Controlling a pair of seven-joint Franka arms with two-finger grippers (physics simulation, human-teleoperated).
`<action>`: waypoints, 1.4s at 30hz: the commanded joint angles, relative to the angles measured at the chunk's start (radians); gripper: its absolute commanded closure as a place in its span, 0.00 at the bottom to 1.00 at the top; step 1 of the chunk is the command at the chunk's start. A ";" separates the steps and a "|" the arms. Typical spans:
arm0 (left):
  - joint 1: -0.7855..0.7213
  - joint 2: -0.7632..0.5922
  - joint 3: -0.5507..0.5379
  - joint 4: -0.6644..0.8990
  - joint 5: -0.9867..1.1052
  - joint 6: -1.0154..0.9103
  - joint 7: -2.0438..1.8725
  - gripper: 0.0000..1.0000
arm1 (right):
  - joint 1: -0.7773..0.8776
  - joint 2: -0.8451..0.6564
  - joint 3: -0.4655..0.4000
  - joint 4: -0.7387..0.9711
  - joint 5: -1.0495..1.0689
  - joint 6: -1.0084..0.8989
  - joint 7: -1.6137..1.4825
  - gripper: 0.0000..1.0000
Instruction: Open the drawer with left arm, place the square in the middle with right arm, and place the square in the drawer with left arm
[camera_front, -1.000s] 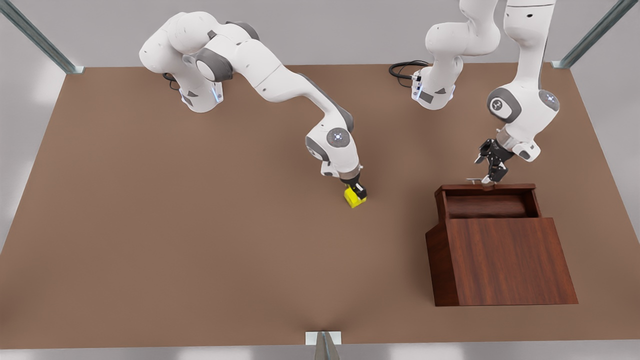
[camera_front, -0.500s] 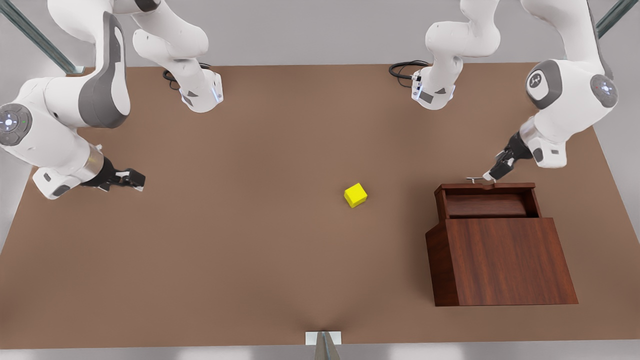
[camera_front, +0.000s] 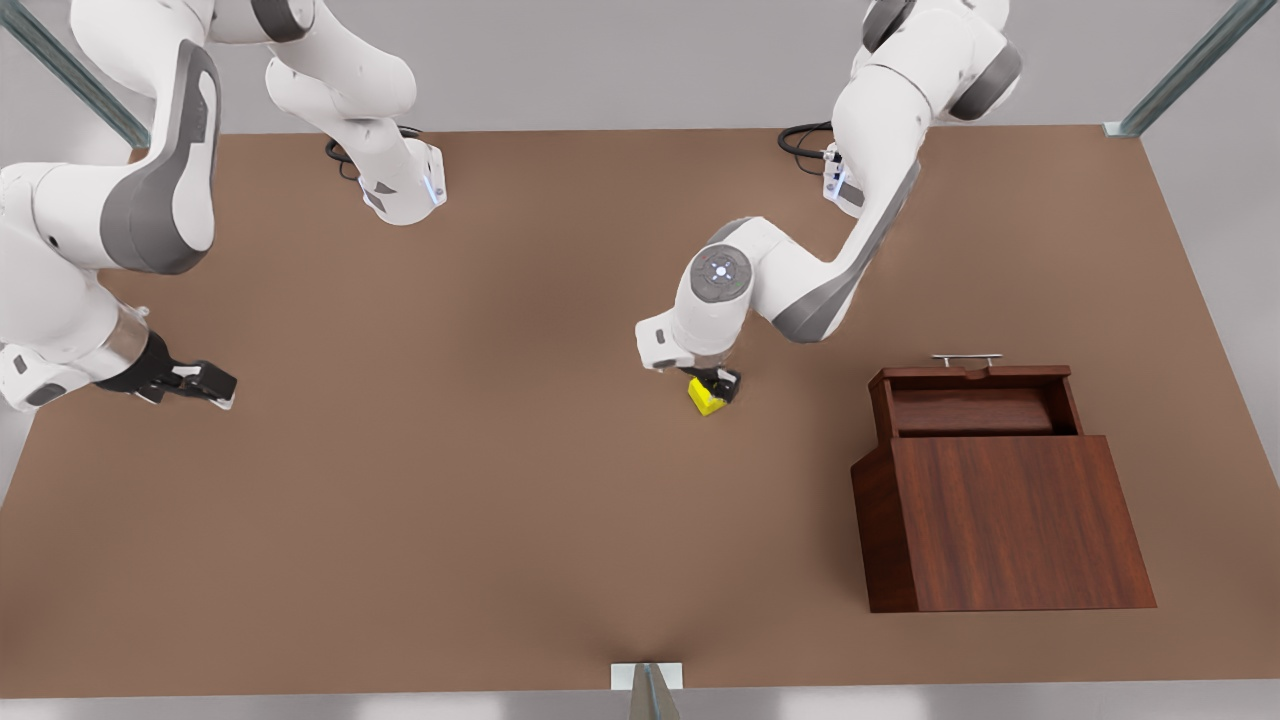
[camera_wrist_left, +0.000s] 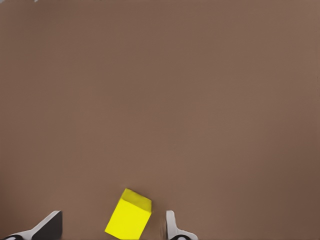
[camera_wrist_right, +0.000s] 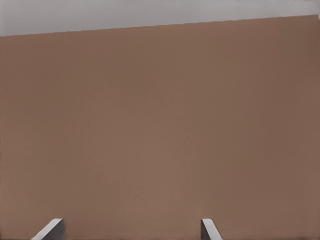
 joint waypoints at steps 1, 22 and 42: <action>-0.005 0.011 0.000 -0.009 0.073 0.010 0.022 0.00 | -0.002 0.001 0.000 0.001 0.000 0.001 -0.001 0.00; -0.001 -0.081 0.104 -0.595 0.163 0.519 0.281 0.00 | 0.010 0.019 0.009 0.017 0.019 0.015 0.005 0.00; -0.002 0.017 0.126 -0.564 0.166 0.598 0.284 0.26 | 0.013 0.019 0.009 0.017 0.019 0.017 0.005 0.00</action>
